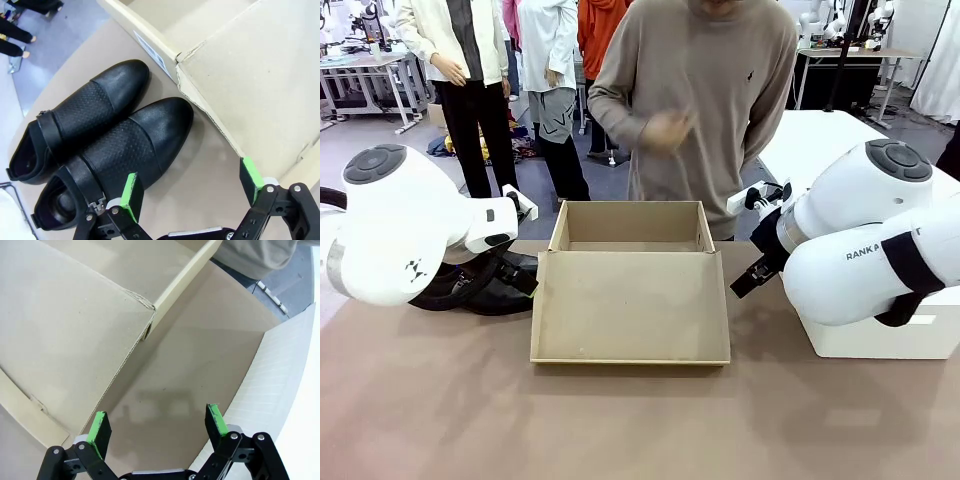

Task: Pack the shoes into the box.
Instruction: Place one shoe of the Shoes into the Shoes Box.

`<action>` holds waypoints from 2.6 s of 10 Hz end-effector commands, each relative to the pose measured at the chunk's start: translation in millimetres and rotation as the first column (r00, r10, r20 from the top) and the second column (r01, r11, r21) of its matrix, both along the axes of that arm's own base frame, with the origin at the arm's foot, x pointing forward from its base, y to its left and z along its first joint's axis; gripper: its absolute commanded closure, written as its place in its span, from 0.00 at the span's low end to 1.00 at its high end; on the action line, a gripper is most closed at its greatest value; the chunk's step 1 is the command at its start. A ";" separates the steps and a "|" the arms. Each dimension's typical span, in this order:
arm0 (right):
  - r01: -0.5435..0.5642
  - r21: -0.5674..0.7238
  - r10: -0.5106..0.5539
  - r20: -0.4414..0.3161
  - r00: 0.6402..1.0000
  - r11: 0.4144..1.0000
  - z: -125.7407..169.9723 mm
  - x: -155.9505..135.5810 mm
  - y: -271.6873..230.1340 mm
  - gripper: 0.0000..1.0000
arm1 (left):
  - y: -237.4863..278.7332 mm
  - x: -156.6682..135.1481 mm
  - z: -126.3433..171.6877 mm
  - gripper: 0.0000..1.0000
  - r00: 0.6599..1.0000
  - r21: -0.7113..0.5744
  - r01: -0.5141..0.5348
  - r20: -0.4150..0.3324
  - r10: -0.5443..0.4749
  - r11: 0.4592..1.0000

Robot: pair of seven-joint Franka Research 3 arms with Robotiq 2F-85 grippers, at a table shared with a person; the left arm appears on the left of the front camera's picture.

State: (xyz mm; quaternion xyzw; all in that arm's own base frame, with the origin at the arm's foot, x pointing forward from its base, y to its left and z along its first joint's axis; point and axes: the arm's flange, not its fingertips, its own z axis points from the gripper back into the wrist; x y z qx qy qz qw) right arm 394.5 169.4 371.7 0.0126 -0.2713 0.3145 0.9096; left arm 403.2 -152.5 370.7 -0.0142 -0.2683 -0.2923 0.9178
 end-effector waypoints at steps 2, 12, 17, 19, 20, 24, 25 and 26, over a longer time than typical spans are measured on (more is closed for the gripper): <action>0.000 0.001 0.000 0.001 1.000 1.000 0.1 0.1 0.0 0.00 | 0.4 0.1 0.0 0.00 1.000 0.000 -0.001 0.000 0.001 1.000; -0.032 0.051 0.031 0.027 0.999 0.998 47.4 -3.0 -9.0 0.00 | 9.4 -5.2 49.8 0.00 0.997 0.008 -0.021 0.072 0.020 1.000; -0.272 0.171 0.265 0.062 0.962 0.947 114.8 -22.6 -38.2 0.00 | 31.4 -14.8 112.5 0.00 0.960 0.038 0.262 0.092 -0.265 0.964; -0.363 0.189 0.355 0.076 0.932 0.912 130.3 -29.0 -54.3 0.00 | 49.6 -17.7 132.2 0.00 0.927 0.027 0.362 0.098 -0.363 0.932; -0.395 0.206 0.384 0.092 0.919 0.895 134.6 -31.1 -63.2 0.00 | 57.7 -22.2 139.8 0.00 0.903 0.010 0.416 0.115 -0.414 0.909; -0.471 0.267 0.453 0.129 0.882 0.841 139.5 -37.7 -95.9 0.00 | 87.6 -38.3 163.6 0.00 0.831 -0.048 0.544 0.172 -0.529 0.838; -0.488 0.285 0.469 0.134 0.873 0.825 140.6 -40.1 -101.9 0.00 | 93.5 -39.8 165.8 0.00 0.811 -0.048 0.575 0.164 -0.561 0.817; -0.510 0.311 0.488 0.150 0.860 0.802 141.2 -40.8 -106.1 0.00 | 100.5 -38.3 165.9 0.00 0.804 -0.075 0.588 0.164 -0.572 0.805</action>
